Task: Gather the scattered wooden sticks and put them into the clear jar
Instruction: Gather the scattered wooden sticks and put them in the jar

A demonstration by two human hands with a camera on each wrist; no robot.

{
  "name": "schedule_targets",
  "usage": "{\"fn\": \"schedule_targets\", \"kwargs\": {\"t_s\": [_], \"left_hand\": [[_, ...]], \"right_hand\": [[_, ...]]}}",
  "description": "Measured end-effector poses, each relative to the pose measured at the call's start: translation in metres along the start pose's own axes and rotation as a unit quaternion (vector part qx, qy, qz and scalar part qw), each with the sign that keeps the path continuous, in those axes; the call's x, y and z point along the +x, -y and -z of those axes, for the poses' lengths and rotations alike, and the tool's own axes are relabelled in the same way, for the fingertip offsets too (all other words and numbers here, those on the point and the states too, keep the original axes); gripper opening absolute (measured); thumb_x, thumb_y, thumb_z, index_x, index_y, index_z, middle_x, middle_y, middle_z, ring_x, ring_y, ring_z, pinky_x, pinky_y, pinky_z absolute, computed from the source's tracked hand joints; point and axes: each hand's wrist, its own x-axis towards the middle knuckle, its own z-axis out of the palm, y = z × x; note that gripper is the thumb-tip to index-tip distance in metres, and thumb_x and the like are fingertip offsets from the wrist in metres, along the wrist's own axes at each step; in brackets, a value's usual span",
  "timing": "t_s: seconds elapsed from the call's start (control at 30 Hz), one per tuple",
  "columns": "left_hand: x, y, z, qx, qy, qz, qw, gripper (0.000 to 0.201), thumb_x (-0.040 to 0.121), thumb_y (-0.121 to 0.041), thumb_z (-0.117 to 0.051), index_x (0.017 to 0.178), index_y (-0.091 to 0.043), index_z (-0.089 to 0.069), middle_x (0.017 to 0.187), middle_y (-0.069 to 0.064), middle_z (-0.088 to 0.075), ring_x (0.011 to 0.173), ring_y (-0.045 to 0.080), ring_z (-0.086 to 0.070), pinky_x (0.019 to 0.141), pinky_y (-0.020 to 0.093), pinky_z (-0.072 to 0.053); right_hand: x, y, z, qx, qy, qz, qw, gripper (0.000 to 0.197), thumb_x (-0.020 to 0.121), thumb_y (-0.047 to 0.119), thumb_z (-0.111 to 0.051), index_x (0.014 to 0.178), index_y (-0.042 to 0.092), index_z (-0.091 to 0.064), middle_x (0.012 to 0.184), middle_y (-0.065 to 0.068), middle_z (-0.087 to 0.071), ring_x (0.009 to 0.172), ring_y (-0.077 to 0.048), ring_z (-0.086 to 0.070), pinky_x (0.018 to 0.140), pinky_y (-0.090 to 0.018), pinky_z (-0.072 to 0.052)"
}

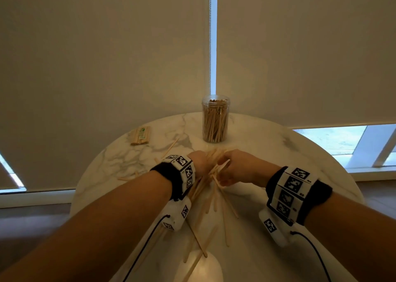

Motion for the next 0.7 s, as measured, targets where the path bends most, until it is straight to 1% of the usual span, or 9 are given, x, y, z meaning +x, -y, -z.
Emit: {"fn": "schedule_targets", "kwargs": {"t_s": [0.07, 0.17, 0.27, 0.4, 0.47, 0.5, 0.57, 0.6, 0.7], "left_hand": [[0.007, 0.009, 0.001, -0.073, -0.007, 0.009, 0.997, 0.028, 0.098, -0.028, -0.049, 0.089, -0.004, -0.061, 0.09, 0.012, -0.063, 0.085, 0.03, -0.061, 0.068, 0.032, -0.046], [0.013, 0.017, 0.004, -0.271, -0.035, 0.005, 0.962, 0.02, 0.099, -0.016, -0.046, 0.102, 0.002, -0.055, 0.097, 0.015, -0.07, 0.08, 0.028, -0.068, 0.069, 0.04, -0.057], [0.006, 0.013, 0.012, -0.435, -0.074, -0.023, 0.897, 0.005, 0.097, -0.006, -0.043, 0.097, -0.01, -0.047, 0.086, 0.01, -0.06, 0.063, 0.016, -0.053, 0.058, 0.031, -0.048], [-0.012, 0.005, 0.029, -0.53, -0.101, -0.08, 0.838, 0.017, 0.095, -0.002, -0.044, 0.109, -0.012, -0.047, 0.08, 0.003, -0.051, 0.06, 0.012, -0.044, 0.057, 0.028, -0.043], [-0.022, 0.003, 0.032, -0.534, -0.1, -0.109, 0.832, 0.018, 0.096, -0.003, -0.045, 0.11, -0.014, -0.048, 0.083, 0.003, -0.052, 0.063, 0.012, -0.046, 0.059, 0.029, -0.044], [-0.027, 0.002, 0.033, -0.528, -0.096, -0.124, 0.835, 0.018, 0.097, -0.005, -0.045, 0.111, -0.015, -0.048, 0.084, 0.003, -0.052, 0.064, 0.012, -0.046, 0.06, 0.029, -0.045], [-0.035, 0.001, 0.028, -0.502, -0.083, -0.158, 0.846, 0.016, 0.102, -0.012, -0.043, 0.117, -0.017, -0.047, 0.086, 0.001, -0.05, 0.065, 0.012, -0.046, 0.061, 0.03, -0.045], [-0.038, 0.0, 0.025, -0.48, -0.08, -0.176, 0.856, 0.016, 0.104, -0.016, -0.042, 0.12, -0.018, -0.045, 0.085, 0.0, -0.049, 0.065, 0.011, -0.045, 0.062, 0.031, -0.044], [-0.048, -0.009, 0.018, -0.456, -0.092, -0.222, 0.857, 0.015, 0.106, -0.022, -0.041, 0.12, -0.021, -0.041, 0.085, 0.001, -0.046, 0.064, 0.011, -0.043, 0.061, 0.032, -0.044]], "right_hand": [[-0.001, -0.004, 0.002, 0.006, -0.005, -0.011, 1.0, 0.044, 0.083, 0.001, -0.073, 0.123, 0.006, -0.055, 0.099, -0.017, -0.072, 0.077, -0.024, -0.075, 0.073, -0.034, -0.063], [-0.002, -0.006, 0.005, 0.013, -0.024, -0.01, 1.0, 0.042, 0.087, 0.01, -0.072, 0.125, 0.007, -0.053, 0.098, -0.014, -0.072, 0.083, -0.026, -0.075, 0.08, -0.04, -0.062], [-0.007, 0.001, 0.008, 0.033, -0.027, 0.008, 0.999, 0.043, 0.091, 0.02, -0.071, 0.128, 0.006, -0.053, 0.097, -0.011, -0.073, 0.087, -0.024, -0.074, 0.08, -0.036, -0.062], [-0.018, 0.021, 0.004, 0.009, -0.033, 0.05, 0.998, 0.048, 0.094, 0.031, -0.066, 0.135, 0.01, -0.051, 0.102, -0.006, -0.071, 0.087, -0.019, -0.073, 0.081, -0.033, -0.061], [-0.022, 0.03, 0.004, 0.037, -0.079, 0.093, 0.992, 0.039, 0.098, 0.035, -0.056, 0.132, 0.017, -0.051, 0.106, -0.008, -0.068, 0.089, -0.023, -0.072, 0.083, -0.042, -0.061], [-0.026, 0.036, 0.005, 0.059, -0.109, 0.125, 0.984, 0.027, 0.1, 0.037, -0.051, 0.125, 0.025, -0.053, 0.108, -0.008, -0.067, 0.092, -0.024, -0.071, 0.084, -0.046, -0.059], [-0.03, 0.047, 0.013, 0.104, -0.165, 0.193, 0.961, 0.012, 0.102, 0.039, -0.045, 0.109, 0.047, -0.05, 0.108, -0.001, -0.068, 0.097, -0.02, -0.069, 0.089, -0.047, -0.057], [-0.031, 0.053, 0.017, 0.119, -0.182, 0.22, 0.951, 0.014, 0.102, 0.038, -0.045, 0.109, 0.049, -0.049, 0.109, 0.002, -0.068, 0.1, -0.017, -0.068, 0.091, -0.044, -0.055], [-0.029, 0.072, 0.028, 0.069, -0.193, 0.246, 0.947, 0.032, 0.1, 0.033, -0.051, 0.131, 0.024, -0.052, 0.116, -0.004, -0.066, 0.104, -0.02, -0.066, 0.095, -0.044, -0.054]]}}
